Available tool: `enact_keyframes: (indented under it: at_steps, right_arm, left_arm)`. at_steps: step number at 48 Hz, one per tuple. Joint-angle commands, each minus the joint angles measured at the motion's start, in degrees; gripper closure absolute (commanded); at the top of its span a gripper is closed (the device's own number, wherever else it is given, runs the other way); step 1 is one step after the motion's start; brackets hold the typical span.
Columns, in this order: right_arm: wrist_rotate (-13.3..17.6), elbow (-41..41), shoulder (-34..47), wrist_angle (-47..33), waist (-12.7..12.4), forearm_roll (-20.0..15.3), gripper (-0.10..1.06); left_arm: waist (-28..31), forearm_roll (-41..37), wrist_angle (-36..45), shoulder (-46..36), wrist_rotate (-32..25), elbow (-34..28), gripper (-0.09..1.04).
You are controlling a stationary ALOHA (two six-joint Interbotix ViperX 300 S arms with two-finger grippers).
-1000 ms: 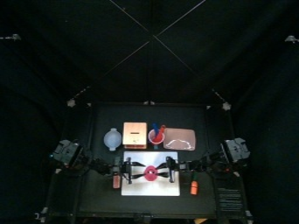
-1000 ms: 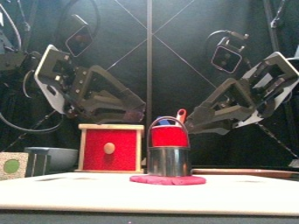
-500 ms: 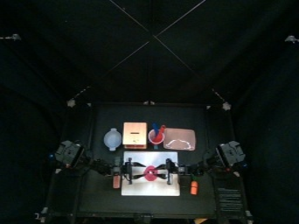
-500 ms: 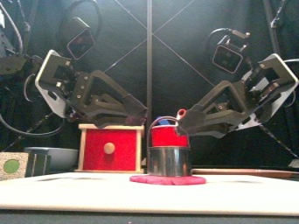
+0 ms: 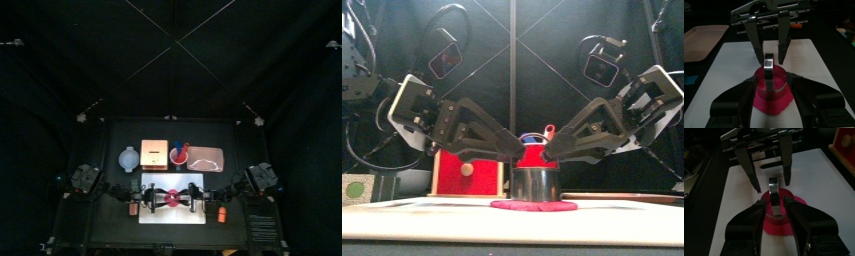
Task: Get the cutter from the drawer then cut the dough then place the extra dough in the bowl
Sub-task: Cut the dough
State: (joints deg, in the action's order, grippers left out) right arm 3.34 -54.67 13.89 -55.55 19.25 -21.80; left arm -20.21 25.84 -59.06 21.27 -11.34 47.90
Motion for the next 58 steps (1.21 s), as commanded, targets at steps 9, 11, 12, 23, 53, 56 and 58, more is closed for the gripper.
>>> enact_keyframes:
  at_steps: [9,11,12,23,53,56,58]
  right_arm:
    - [0.1,0.9,-0.5,-0.4,0.4,-0.9,0.25]
    - [0.1,0.9,-0.4,-0.4,0.4,-0.9,0.25]
    - [0.1,0.9,-0.4,-0.4,0.5,-0.9,0.25]
    - [0.0,0.9,-0.4,-0.4,0.4,-1.6,0.25]
    - [-0.3,1.0,-0.4,0.4,0.4,-1.7,0.55]
    - [-0.3,0.9,-0.4,1.1,0.4,-1.8,0.56]
    - [-0.3,1.0,-0.4,1.7,0.4,-1.8,0.56]
  left_arm:
    - [0.2,-0.4,0.2,-0.4,0.0,-0.9,0.32]
    - [0.1,-0.4,0.5,-0.4,0.0,-1.1,0.34]
    - [0.1,-0.4,0.8,-0.4,0.0,-1.1,0.34]
    - [0.3,-0.4,2.5,-0.3,0.0,-1.1,0.35]
    - [0.2,-1.2,3.5,-0.8,-0.3,-0.6,0.39]
    - [0.2,-1.8,3.9,-0.8,-0.2,-0.5,0.42]
    - [0.0,-2.5,4.7,-0.9,-0.2,-0.5,0.45]
